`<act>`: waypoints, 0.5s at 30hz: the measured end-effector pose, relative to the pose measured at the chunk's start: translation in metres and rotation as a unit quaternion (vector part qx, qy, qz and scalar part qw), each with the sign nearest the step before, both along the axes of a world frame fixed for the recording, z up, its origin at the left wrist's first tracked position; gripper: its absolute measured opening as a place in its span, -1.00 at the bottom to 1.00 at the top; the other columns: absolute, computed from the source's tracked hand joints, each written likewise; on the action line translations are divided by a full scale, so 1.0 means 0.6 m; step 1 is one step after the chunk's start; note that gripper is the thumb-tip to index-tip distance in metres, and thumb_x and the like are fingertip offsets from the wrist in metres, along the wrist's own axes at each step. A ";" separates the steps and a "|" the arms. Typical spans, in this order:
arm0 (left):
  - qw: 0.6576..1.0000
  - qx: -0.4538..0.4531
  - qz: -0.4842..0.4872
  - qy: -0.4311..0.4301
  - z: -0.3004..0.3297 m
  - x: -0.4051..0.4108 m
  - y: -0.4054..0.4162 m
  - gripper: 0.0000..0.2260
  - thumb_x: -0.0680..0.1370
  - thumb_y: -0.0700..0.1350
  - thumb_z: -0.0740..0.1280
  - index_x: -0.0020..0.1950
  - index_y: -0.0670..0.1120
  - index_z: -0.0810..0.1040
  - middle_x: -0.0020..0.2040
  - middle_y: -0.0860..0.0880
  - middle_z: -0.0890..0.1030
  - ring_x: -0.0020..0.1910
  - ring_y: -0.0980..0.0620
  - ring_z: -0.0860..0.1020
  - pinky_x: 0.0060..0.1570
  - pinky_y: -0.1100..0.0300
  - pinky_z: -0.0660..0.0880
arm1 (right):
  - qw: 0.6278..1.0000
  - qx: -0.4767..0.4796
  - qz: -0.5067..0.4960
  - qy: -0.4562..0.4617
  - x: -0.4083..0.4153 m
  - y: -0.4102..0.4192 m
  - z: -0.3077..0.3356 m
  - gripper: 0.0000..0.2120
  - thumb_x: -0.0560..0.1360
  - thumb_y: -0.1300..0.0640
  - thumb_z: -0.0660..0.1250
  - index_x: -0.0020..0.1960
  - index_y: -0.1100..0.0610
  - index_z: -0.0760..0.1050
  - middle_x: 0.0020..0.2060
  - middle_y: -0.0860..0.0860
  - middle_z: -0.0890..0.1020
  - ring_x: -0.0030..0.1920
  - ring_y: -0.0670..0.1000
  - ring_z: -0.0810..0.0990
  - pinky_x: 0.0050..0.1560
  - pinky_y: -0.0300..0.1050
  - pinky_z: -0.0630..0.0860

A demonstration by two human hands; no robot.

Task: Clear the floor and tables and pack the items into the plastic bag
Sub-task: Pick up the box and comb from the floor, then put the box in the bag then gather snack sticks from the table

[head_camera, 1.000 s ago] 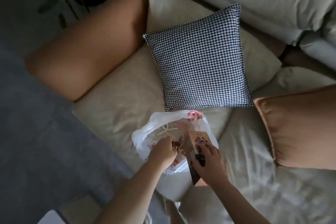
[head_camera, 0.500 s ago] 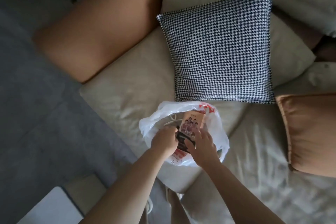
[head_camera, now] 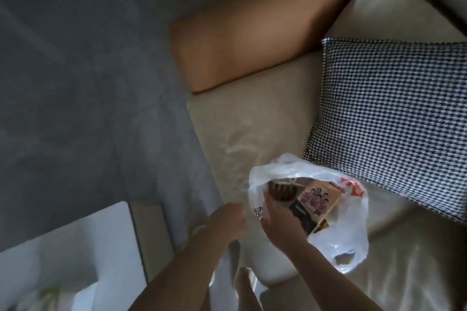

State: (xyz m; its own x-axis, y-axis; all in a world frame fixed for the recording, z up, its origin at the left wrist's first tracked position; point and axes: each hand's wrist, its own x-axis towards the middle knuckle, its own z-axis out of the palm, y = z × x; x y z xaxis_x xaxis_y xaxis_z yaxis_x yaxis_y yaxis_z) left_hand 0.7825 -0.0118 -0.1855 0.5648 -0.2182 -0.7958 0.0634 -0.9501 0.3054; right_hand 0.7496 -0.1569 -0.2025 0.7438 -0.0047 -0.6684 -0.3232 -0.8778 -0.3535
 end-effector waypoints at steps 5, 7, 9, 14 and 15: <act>0.993 0.022 0.112 -0.002 -0.009 -0.056 0.109 -0.66 0.60 -0.15 0.17 0.36 -0.16 0.43 0.37 -0.15 0.46 0.36 -0.10 0.43 0.30 0.13 0.35 | 0.978 -0.054 0.202 0.000 0.010 0.097 -0.009 -0.63 0.58 -0.03 0.08 0.34 0.07 0.33 0.28 0.05 0.49 0.28 0.10 0.46 0.30 0.04 0.35; 0.989 0.030 0.144 0.014 -0.017 -0.086 0.154 -0.68 0.59 -0.14 0.19 0.32 -0.18 0.43 0.34 -0.16 0.48 0.35 -0.09 0.44 0.27 0.14 0.37 | 0.965 -0.054 0.256 0.001 0.007 0.140 -0.010 -0.63 0.58 0.02 0.08 0.35 0.09 0.31 0.28 0.05 0.48 0.27 0.10 0.46 0.26 0.02 0.39; 0.982 0.037 0.185 0.033 -0.028 -0.119 0.193 -0.68 0.57 -0.14 0.20 0.32 -0.17 0.43 0.32 -0.16 0.48 0.33 -0.10 0.45 0.25 0.12 0.38 | 0.953 -0.051 0.298 0.006 -0.002 0.181 -0.003 -0.65 0.58 0.05 0.08 0.33 0.11 0.32 0.25 0.06 0.48 0.26 0.11 0.46 0.22 0.01 0.41; 0.964 0.053 0.259 0.030 -0.026 -0.198 0.265 -0.62 0.61 -0.11 0.17 0.44 -0.05 0.35 0.42 -0.09 0.41 0.39 -0.09 0.40 0.33 0.11 0.36 | 0.906 -0.078 0.415 -0.013 -0.035 0.274 -0.013 -0.58 0.59 -0.01 0.08 0.41 0.10 0.25 0.28 0.11 0.48 0.28 0.12 0.46 0.25 -0.02 0.38; 0.960 0.047 0.274 0.026 -0.027 -0.213 0.278 -0.61 0.62 -0.11 0.16 0.45 -0.05 0.34 0.44 -0.08 0.39 0.40 -0.08 0.39 0.33 0.12 0.34 | 0.900 -0.079 0.427 -0.015 -0.044 0.289 -0.019 -0.57 0.59 -0.01 0.08 0.42 0.10 0.24 0.28 0.12 0.48 0.28 0.13 0.46 0.25 -0.03 0.37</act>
State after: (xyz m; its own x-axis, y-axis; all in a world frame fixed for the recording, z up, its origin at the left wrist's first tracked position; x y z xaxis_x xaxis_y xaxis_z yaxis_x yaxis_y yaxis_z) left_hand 0.6548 0.1549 -0.2017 0.5328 0.1743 -0.8281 0.5747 -0.7929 0.2028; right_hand 0.7229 0.0166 -0.2140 0.5390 0.4847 -0.6888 0.5023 -0.8415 -0.1991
